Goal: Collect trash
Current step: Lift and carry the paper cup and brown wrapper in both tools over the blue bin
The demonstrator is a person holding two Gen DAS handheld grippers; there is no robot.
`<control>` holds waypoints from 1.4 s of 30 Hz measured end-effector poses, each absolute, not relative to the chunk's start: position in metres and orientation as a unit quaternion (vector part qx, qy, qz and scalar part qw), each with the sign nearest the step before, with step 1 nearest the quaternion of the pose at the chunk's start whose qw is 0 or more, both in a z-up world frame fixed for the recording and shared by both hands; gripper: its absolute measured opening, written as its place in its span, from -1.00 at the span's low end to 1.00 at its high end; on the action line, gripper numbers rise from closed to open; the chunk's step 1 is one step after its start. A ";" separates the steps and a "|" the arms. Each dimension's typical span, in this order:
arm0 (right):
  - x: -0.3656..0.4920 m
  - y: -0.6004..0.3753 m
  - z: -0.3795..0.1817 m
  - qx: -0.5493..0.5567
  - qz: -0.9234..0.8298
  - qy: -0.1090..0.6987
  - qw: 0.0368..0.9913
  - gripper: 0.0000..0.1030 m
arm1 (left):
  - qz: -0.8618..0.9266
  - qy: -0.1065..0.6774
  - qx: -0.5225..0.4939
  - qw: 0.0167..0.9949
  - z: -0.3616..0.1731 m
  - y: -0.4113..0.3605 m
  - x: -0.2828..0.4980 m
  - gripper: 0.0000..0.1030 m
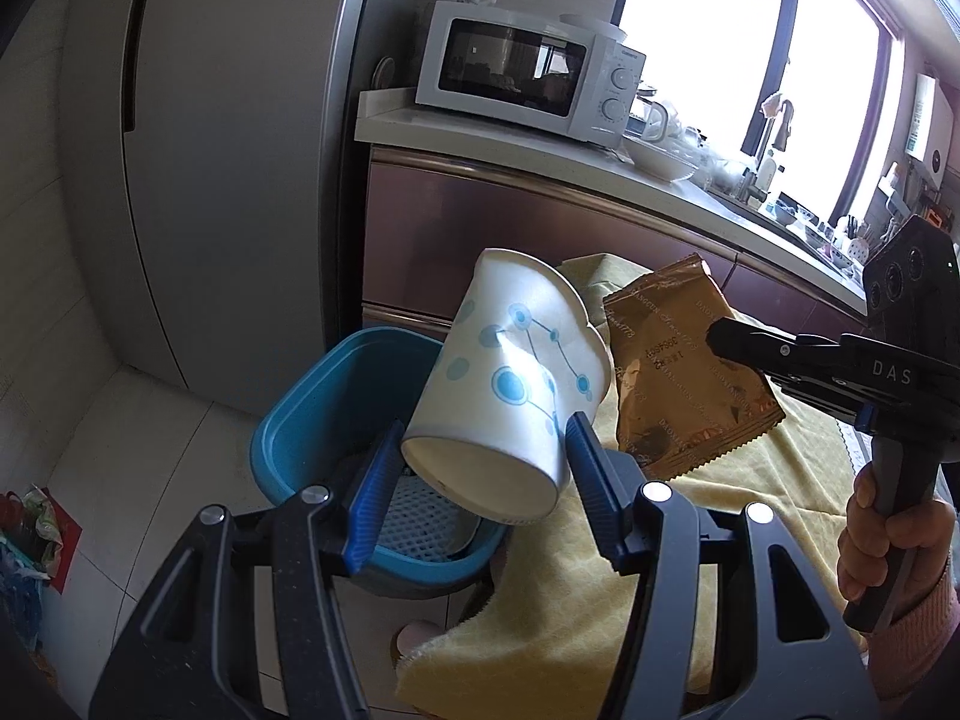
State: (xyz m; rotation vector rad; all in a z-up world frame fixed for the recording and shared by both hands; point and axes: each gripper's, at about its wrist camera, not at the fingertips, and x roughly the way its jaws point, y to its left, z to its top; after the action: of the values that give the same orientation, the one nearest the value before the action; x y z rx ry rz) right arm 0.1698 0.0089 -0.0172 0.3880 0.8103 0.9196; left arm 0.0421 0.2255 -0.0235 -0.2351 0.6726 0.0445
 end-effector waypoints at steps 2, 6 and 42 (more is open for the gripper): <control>0.172 0.014 -0.017 0.178 0.430 0.379 0.800 -0.90 | 0.028 0.331 -0.119 0.936 -0.026 0.232 0.044 0.07; 0.175 0.025 -0.018 0.172 0.432 0.384 0.798 -0.90 | 0.037 0.336 -0.123 0.933 -0.031 0.241 0.048 0.07; 0.198 0.075 -0.053 0.153 0.419 0.442 0.778 -0.87 | 0.074 0.380 -0.137 0.912 -0.080 0.261 0.089 0.07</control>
State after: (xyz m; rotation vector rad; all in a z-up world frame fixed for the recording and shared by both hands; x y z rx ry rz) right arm 0.1976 0.0749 -0.0535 0.3306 0.9563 0.9061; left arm 0.0893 0.2610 -0.0801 -0.2820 0.7825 0.1517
